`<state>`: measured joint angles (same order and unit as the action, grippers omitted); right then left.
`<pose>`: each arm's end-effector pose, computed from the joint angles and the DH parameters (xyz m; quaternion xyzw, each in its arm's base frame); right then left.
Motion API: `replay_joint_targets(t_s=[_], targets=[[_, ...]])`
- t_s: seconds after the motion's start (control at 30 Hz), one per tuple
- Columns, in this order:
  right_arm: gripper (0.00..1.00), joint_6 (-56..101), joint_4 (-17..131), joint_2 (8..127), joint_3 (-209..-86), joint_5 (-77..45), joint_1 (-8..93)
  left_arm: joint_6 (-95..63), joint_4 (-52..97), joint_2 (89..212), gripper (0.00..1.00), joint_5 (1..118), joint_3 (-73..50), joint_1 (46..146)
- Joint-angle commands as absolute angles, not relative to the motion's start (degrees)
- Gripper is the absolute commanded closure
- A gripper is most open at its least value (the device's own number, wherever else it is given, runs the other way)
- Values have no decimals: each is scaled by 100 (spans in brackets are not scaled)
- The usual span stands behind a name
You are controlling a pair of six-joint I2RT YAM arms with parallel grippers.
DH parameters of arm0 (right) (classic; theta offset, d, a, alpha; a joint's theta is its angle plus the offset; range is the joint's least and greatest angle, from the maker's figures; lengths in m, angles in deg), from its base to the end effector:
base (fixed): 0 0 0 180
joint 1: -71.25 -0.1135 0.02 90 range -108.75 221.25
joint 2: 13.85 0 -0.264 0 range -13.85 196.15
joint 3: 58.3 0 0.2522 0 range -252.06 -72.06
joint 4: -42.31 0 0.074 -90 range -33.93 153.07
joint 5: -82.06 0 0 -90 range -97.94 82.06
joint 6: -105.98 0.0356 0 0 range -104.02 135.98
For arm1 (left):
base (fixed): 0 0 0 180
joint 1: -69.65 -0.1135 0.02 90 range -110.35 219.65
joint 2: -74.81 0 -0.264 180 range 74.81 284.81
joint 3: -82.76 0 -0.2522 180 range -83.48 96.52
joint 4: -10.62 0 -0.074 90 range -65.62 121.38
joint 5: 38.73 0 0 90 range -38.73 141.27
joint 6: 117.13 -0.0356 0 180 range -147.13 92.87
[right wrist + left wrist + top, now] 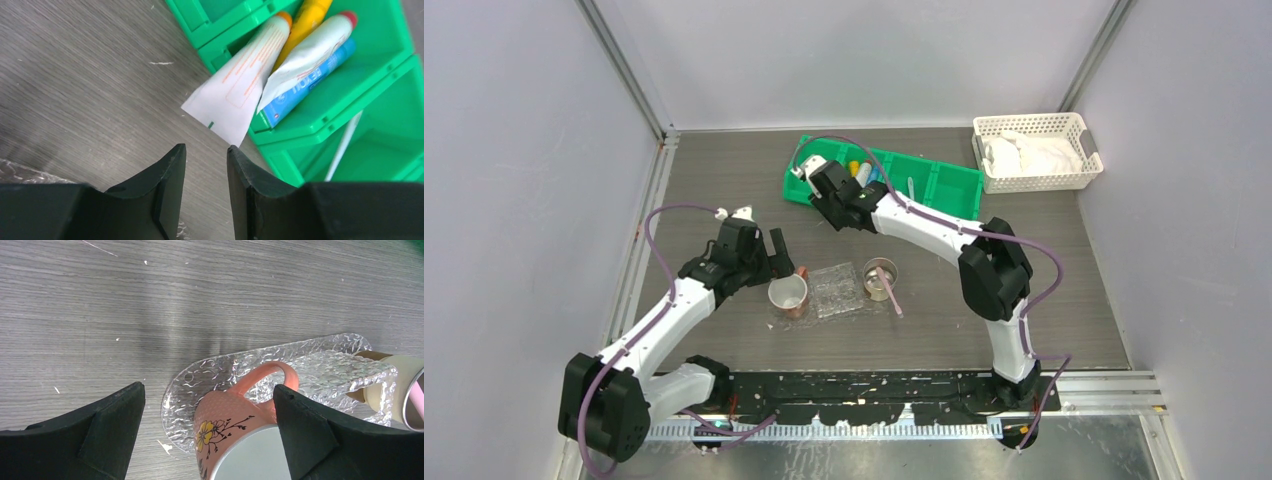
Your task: Prepare toiletry sets of a toothbrush and toothpaste on the tray
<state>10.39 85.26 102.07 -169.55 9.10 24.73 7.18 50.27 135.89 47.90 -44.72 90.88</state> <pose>0.3238 0.3263 0.2506 -0.3569 0.8519 -0.0044 0.3832 0.2009 -0.0758 0.2254 -0.1168 0.9266 -0.1418 0.3282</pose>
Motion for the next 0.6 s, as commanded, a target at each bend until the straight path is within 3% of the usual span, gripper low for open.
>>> replay_joint_targets(t_s=[0.0, 0.27, 0.57], targets=[[58, 182, 8171, 9903, -17177, 1716, 2354, 715, 4942, 13474, 0, 4834, -4525, 9057], [57, -349, 8499, 10317, -17660, 2060, 2289, 722, 4898, 13488, 0, 4866, -4560, 9056], [57, -290, 8735, 10299, -17702, 1570, 2269, 713, 4884, 13516, 0, 4845, -4564, 9058]])
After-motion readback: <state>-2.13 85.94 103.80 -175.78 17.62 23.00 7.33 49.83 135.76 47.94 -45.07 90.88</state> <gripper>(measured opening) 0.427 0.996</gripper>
